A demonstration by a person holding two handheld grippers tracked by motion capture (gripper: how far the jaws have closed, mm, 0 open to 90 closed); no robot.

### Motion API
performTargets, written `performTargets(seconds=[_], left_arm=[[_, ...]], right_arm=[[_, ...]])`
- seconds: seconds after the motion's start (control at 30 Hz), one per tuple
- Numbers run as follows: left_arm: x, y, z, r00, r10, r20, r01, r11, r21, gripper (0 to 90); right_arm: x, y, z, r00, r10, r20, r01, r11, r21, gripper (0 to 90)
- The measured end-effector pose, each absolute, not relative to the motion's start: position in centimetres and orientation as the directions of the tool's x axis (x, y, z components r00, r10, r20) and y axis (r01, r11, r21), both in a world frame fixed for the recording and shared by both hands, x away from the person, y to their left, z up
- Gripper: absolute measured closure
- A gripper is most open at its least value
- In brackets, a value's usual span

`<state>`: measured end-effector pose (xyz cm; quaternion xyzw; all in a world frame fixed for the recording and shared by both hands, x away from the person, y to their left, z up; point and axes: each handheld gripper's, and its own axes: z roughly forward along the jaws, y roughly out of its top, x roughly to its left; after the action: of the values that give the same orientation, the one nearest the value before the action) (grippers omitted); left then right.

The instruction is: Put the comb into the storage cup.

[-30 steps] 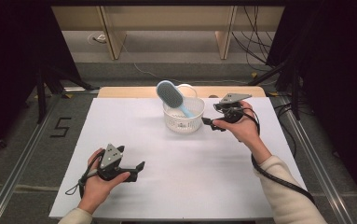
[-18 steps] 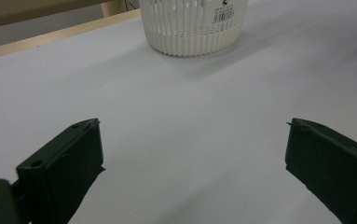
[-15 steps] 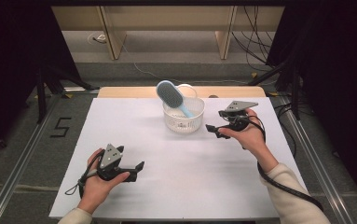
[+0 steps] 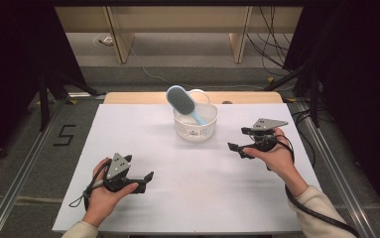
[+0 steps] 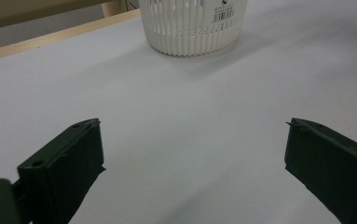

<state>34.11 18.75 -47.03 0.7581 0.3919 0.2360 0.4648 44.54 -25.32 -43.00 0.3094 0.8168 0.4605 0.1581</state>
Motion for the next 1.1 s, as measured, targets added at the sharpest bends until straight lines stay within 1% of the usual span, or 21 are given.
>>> performTargets(seconds=[0.27,0.53,0.9,1.1], left_arm=[[34.1,18.8,-47.0,0.579,0.815,-0.003,0.374,-0.263,0.889,3.9],[34.0,18.9,-47.1,0.579,0.815,-0.001,0.375,-0.265,0.888,3.9],[33.9,18.8,-47.2,0.584,0.812,0.002,0.377,-0.274,0.885,4.0],[33.9,18.8,-47.2,0.587,0.809,0.002,0.379,-0.277,0.883,4.0]], right_arm=[[42.7,-25.8,-43.1,-0.779,0.626,0.038,0.340,0.370,0.865,16.2],[41.1,-26.0,-44.0,-0.808,0.588,0.032,0.318,0.390,0.864,16.3],[39.2,-27.4,-44.0,-0.807,0.591,0.021,0.291,0.366,0.884,16.4],[38.3,-28.4,-44.5,-0.792,0.610,0.030,0.299,0.345,0.890,16.7]])
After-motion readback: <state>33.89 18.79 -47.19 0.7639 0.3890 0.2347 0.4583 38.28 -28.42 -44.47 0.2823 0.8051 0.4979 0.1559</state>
